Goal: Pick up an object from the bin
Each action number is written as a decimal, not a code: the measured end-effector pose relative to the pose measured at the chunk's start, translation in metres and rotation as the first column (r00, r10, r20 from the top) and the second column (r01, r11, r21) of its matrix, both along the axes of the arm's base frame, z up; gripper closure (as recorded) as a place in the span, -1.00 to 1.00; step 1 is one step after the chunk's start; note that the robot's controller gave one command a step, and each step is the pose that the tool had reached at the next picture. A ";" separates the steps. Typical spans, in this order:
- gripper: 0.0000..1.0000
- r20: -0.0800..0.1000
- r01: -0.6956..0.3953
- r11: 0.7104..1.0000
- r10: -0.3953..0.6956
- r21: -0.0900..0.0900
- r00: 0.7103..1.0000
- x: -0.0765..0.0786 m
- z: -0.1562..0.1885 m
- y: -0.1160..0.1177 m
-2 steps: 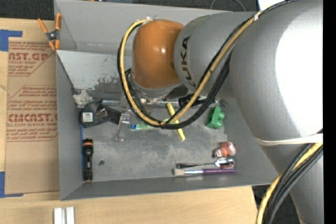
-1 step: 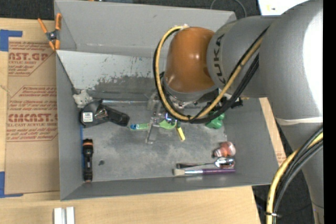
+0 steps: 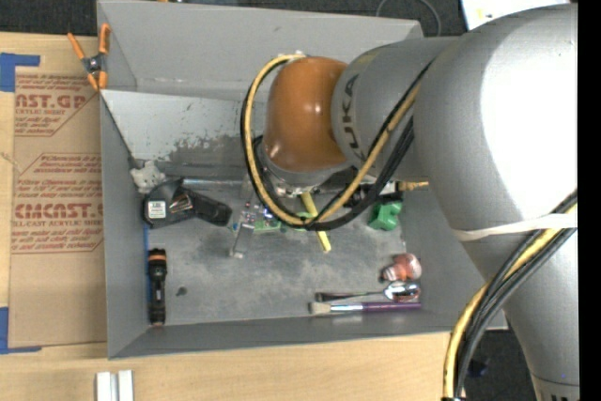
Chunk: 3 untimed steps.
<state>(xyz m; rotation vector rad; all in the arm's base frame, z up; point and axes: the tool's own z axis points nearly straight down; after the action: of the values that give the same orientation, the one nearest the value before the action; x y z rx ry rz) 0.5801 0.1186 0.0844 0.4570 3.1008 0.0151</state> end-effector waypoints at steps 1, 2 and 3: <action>1.00 -0.002 0.007 1.000 -0.007 -0.008 1.000 -0.008 -0.013 -0.082; 1.00 -0.002 0.006 1.000 -0.006 -0.007 1.000 -0.008 -0.013 -0.081; 1.00 -0.001 0.006 1.000 -0.006 -0.006 1.000 -0.008 -0.009 -0.081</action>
Offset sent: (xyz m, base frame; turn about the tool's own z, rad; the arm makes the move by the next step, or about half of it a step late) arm 0.0000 0.0000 0.0000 0.0000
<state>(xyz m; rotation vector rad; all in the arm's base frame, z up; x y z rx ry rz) 0.5722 0.0376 0.0752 0.4664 3.0997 0.0049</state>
